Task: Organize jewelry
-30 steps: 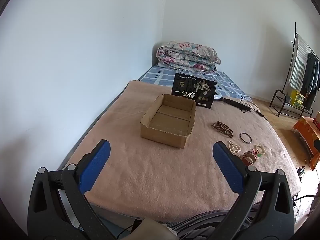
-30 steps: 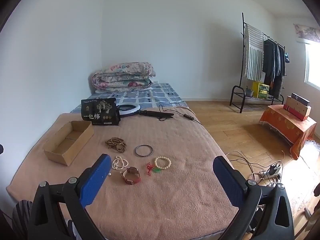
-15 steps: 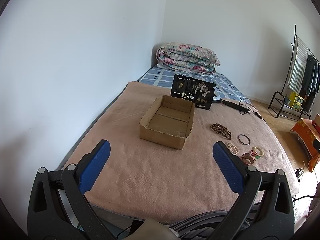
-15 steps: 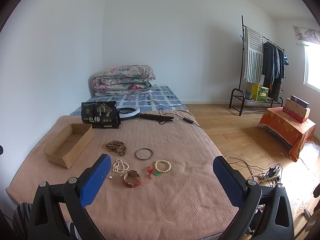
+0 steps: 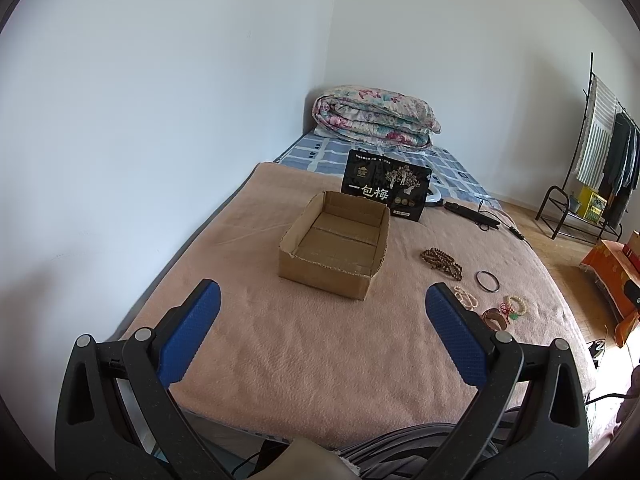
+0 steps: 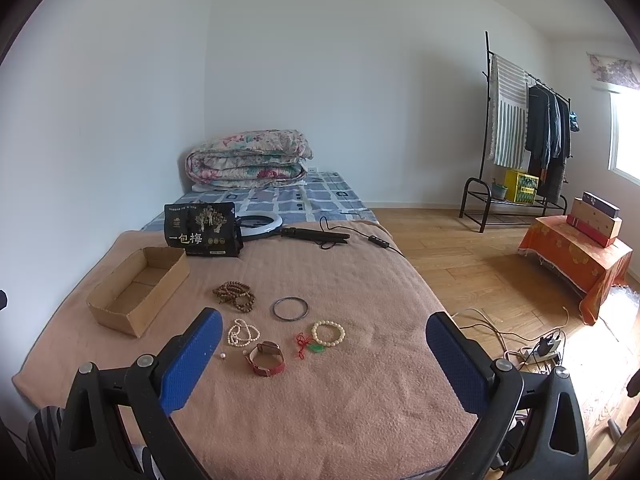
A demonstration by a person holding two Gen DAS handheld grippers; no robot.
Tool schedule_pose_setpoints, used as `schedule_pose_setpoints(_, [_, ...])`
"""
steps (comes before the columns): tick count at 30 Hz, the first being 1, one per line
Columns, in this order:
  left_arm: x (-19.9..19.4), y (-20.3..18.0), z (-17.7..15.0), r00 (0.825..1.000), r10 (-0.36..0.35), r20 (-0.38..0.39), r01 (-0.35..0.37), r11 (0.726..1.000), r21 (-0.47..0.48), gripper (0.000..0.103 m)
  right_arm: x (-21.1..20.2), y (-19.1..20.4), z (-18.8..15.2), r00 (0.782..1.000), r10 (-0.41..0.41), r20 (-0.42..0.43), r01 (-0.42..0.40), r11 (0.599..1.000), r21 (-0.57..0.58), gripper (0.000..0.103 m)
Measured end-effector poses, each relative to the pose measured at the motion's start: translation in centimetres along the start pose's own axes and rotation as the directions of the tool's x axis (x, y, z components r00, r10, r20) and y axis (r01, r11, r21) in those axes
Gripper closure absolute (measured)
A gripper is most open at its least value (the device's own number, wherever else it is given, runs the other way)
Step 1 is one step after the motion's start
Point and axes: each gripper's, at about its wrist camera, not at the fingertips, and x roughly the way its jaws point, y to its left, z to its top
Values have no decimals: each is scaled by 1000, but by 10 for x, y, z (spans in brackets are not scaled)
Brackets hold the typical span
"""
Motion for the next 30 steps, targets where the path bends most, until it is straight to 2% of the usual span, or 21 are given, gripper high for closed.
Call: schedule_pose_setpoints(30, [-4,1,4,1000,-4,2,4,1000,-6,0,1,1,-2,1000,2,5,-2,1000,-1,0])
